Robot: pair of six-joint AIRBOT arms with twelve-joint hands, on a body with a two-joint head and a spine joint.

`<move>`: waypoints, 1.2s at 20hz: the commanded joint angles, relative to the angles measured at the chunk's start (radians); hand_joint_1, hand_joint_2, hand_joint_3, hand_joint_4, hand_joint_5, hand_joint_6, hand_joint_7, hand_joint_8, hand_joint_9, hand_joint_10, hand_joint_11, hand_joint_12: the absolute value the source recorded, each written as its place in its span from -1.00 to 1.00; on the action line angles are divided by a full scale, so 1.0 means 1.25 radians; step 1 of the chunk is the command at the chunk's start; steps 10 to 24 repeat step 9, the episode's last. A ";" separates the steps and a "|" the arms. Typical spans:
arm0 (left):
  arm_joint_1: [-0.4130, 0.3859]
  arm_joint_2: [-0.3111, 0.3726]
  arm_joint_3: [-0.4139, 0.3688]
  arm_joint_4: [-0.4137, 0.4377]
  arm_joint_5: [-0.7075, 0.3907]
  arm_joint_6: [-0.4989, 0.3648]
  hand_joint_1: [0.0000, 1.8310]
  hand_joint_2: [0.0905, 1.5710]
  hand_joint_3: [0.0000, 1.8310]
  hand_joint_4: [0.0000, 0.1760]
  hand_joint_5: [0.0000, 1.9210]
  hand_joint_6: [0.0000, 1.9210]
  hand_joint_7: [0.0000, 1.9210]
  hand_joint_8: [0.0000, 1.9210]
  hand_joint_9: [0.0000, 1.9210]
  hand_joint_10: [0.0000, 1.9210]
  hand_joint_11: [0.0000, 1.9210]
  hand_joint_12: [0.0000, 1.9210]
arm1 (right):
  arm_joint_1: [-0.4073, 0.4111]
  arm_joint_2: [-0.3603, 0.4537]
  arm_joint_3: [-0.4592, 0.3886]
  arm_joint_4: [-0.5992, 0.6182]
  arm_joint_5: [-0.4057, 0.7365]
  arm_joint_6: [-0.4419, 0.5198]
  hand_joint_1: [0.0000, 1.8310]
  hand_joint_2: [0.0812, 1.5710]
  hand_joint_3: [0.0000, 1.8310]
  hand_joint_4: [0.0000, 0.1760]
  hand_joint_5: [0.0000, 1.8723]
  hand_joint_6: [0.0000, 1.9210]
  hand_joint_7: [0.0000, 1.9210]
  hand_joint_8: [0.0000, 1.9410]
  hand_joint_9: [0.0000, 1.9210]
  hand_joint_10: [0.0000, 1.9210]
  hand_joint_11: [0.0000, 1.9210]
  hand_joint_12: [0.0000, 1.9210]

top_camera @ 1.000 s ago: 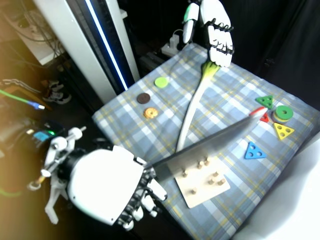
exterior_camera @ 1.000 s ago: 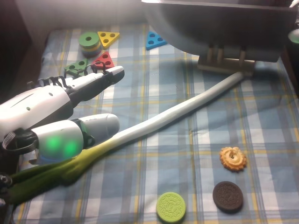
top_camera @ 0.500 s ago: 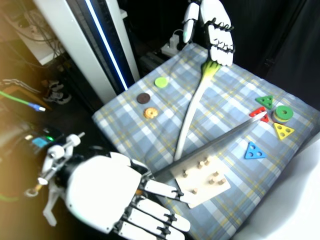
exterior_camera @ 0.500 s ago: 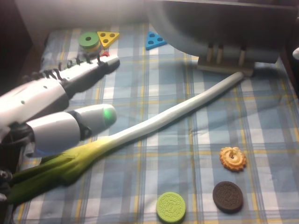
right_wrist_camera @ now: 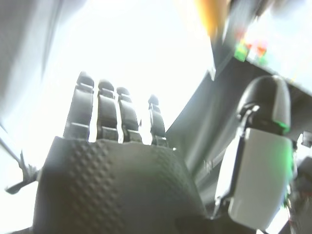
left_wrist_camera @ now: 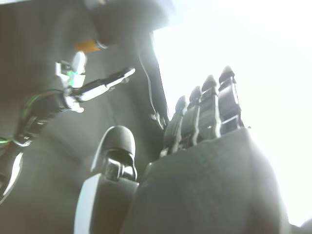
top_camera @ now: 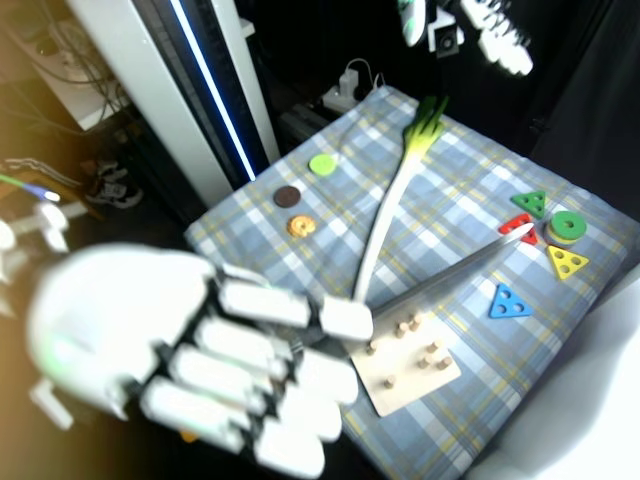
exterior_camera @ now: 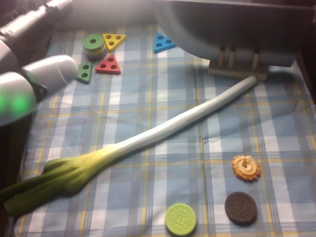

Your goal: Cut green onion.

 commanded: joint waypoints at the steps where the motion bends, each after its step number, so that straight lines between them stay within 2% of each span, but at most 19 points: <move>1: -0.002 0.008 0.017 -0.007 -0.142 -0.053 -1.00 0.77 -1.00 -1.00 -0.95 -0.99 -0.94 -0.99 -0.90 -0.99 -0.98 -0.99 | -0.025 0.025 -0.026 0.051 0.177 -0.020 -0.20 0.14 -0.98 1.00 -1.00 -1.00 -1.00 -1.00 -1.00 -1.00 -1.00 -1.00; 3: 0.028 0.008 0.051 -0.014 -0.184 -0.178 -1.00 0.76 -1.00 -1.00 -0.94 -0.99 -0.92 -0.99 -0.90 -1.00 -1.00 -1.00 | -0.106 0.036 -0.061 0.093 0.275 -0.043 -0.23 0.11 -1.00 1.00 -1.00 -1.00 -1.00 -1.00 -1.00 -1.00 -1.00 -1.00; 4: 0.047 0.006 0.073 -0.014 -0.206 -0.261 -1.00 0.76 -1.00 -1.00 -0.95 -1.00 -0.94 -1.00 -0.93 -1.00 -1.00 -1.00 | -0.150 0.035 -0.072 0.118 0.331 -0.044 -0.24 0.08 -1.00 1.00 -1.00 -1.00 -1.00 -1.00 -1.00 -1.00 -1.00 -1.00; 6: 0.060 0.001 0.107 -0.014 -0.246 -0.392 -1.00 0.73 -1.00 -1.00 -0.96 -1.00 -0.98 -1.00 -0.97 -1.00 -0.95 -0.98 | -0.240 0.034 -0.101 0.164 0.449 -0.047 -0.17 0.06 -1.00 1.00 -1.00 -1.00 -1.00 -1.00 -1.00 -1.00 -1.00 -1.00; 7: 0.067 -0.001 0.114 -0.014 -0.270 -0.426 -1.00 0.70 -1.00 -1.00 -0.98 -1.00 -1.00 -1.00 -1.00 -1.00 -0.99 -1.00 | -0.302 0.032 -0.117 0.194 0.511 -0.048 -0.17 0.10 -1.00 1.00 -1.00 -1.00 -1.00 -1.00 -1.00 -1.00 -1.00 -1.00; 9: 0.074 -0.006 0.114 -0.014 -0.313 -0.443 -1.00 0.70 -1.00 -1.00 -0.98 -1.00 -1.00 -1.00 -1.00 -1.00 -1.00 -1.00 | -0.432 0.017 -0.142 0.278 0.648 -0.048 -0.14 0.09 -1.00 1.00 -1.00 -1.00 -1.00 -1.00 -1.00 -1.00 -1.00 -1.00; 24: 0.074 -0.006 0.114 -0.014 -0.313 -0.443 -1.00 0.70 -1.00 -1.00 -0.98 -1.00 -1.00 -1.00 -1.00 -1.00 -1.00 -1.00 | -0.432 0.017 -0.142 0.278 0.648 -0.048 -0.14 0.09 -1.00 1.00 -1.00 -1.00 -1.00 -1.00 -1.00 -1.00 -1.00 -1.00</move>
